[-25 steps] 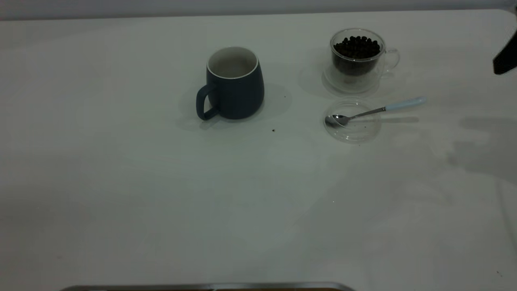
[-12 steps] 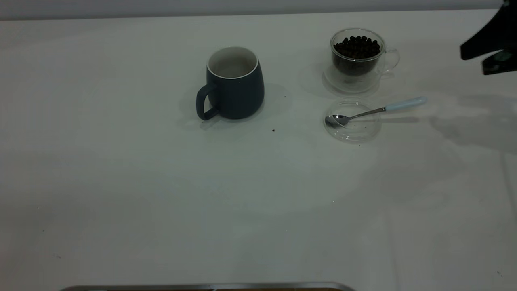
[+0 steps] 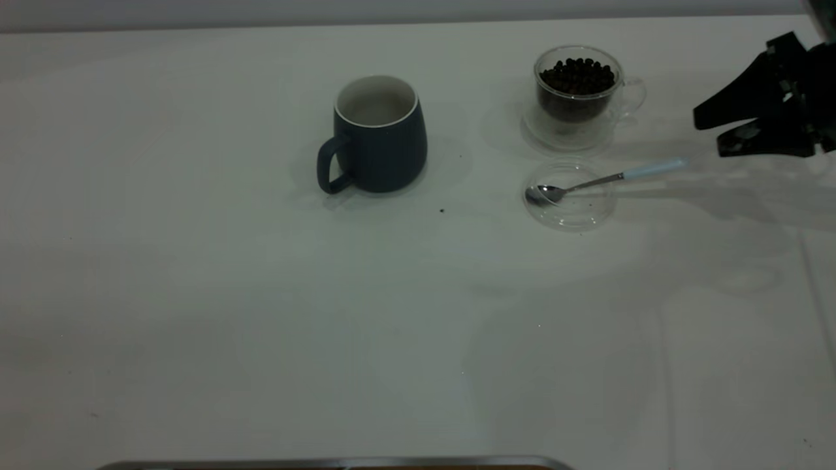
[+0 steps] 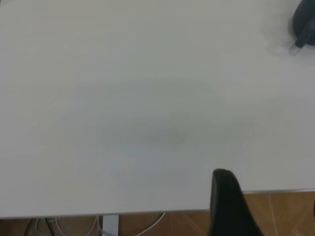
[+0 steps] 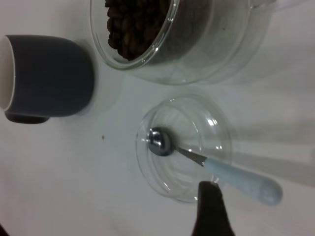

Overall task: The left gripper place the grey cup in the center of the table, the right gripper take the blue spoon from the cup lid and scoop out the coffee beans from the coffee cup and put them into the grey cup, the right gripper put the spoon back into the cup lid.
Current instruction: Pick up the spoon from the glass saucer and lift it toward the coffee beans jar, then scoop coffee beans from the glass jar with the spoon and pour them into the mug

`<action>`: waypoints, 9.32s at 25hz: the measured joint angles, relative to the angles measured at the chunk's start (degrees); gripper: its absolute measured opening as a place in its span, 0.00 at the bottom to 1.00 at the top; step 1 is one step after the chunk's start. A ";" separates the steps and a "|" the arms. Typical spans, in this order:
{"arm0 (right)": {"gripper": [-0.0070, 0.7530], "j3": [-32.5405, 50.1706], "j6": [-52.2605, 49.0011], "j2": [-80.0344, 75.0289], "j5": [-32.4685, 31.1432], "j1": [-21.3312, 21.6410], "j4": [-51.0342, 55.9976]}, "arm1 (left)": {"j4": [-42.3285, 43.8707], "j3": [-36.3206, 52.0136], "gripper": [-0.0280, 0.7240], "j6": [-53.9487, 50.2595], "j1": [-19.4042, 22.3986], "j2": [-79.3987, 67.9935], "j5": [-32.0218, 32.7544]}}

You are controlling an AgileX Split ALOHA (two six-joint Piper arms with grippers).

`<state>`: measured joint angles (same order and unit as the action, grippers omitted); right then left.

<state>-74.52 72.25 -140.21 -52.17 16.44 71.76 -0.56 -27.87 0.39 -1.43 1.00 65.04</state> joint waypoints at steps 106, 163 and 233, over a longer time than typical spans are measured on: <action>0.14 -5.13 2.44 3.47 -10.16 -4.00 12.54 | 0.00 0.00 0.67 0.10 0.00 0.00 0.00; 0.14 -10.39 -6.68 -4.10 -2.57 -2.07 14.76 | 0.00 0.00 0.67 0.02 0.00 0.00 0.00; 0.14 -10.64 -10.34 -4.06 -12.71 -22.53 26.49 | 0.00 0.00 0.67 -0.03 0.00 0.00 0.00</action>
<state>-85.15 61.91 -144.27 -64.87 -6.10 98.25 -0.56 -27.87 0.36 -1.43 1.00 65.04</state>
